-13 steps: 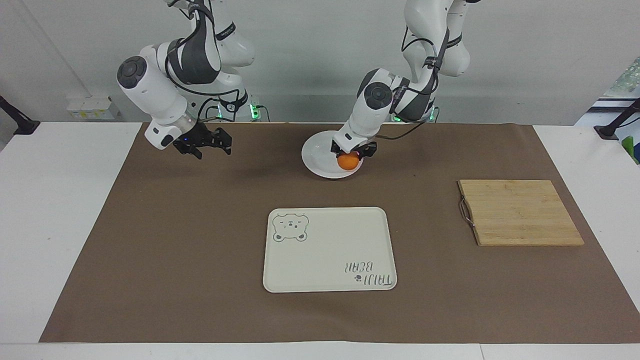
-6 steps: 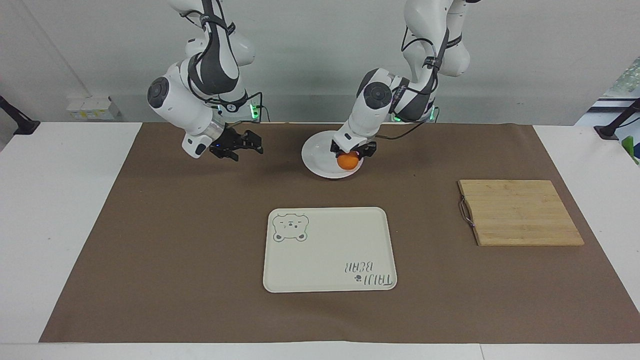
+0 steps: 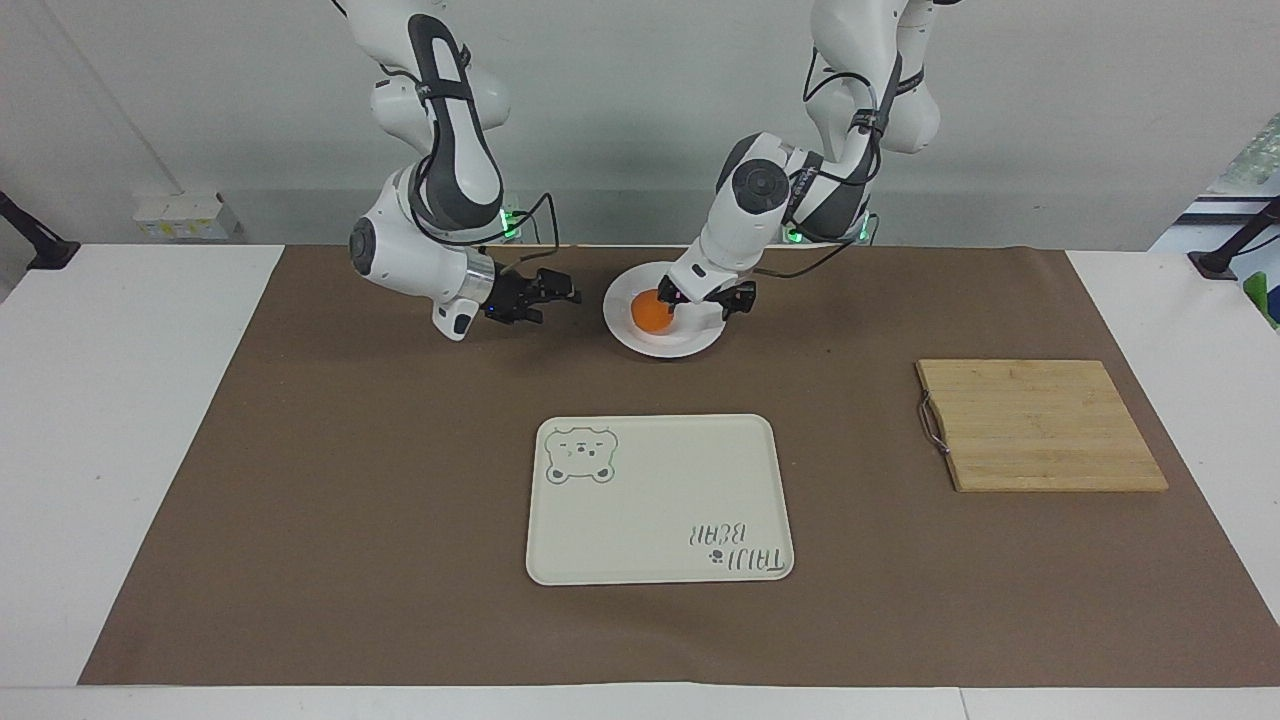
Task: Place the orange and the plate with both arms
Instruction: 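Open the left gripper over the plate while the right gripper reaches the plate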
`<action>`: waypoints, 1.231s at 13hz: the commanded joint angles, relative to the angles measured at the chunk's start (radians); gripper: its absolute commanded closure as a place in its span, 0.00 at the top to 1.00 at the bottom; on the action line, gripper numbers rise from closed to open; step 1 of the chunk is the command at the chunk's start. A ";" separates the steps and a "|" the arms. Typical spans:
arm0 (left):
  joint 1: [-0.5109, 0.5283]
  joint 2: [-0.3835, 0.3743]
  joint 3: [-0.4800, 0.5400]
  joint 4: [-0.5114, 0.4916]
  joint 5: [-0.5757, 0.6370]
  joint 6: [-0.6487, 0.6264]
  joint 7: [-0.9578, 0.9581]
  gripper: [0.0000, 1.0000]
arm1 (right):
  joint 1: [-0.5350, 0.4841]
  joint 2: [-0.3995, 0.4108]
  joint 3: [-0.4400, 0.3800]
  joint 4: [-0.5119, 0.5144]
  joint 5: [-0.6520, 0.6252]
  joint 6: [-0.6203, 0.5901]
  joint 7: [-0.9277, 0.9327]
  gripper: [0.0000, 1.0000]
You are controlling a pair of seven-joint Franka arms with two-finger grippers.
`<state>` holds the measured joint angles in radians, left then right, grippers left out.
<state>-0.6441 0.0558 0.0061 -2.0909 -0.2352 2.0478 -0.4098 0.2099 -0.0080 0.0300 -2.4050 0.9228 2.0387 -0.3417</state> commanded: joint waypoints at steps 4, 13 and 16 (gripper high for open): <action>0.260 -0.024 0.005 0.236 0.115 -0.219 0.159 1.00 | 0.184 0.059 -0.001 -0.048 0.148 0.176 -0.019 0.72; 0.486 -0.071 0.020 0.505 0.272 -0.460 0.474 1.00 | 0.284 0.066 0.002 -0.078 0.284 0.244 0.007 0.00; 0.486 -0.089 0.035 0.505 0.294 -0.495 0.545 1.00 | 0.278 0.068 0.001 -0.078 0.284 0.235 0.007 0.00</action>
<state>-0.1608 -0.0245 0.0350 -1.5912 0.0345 1.5889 0.0926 0.4929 0.0577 0.0279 -2.4749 1.1844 2.2576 -0.3354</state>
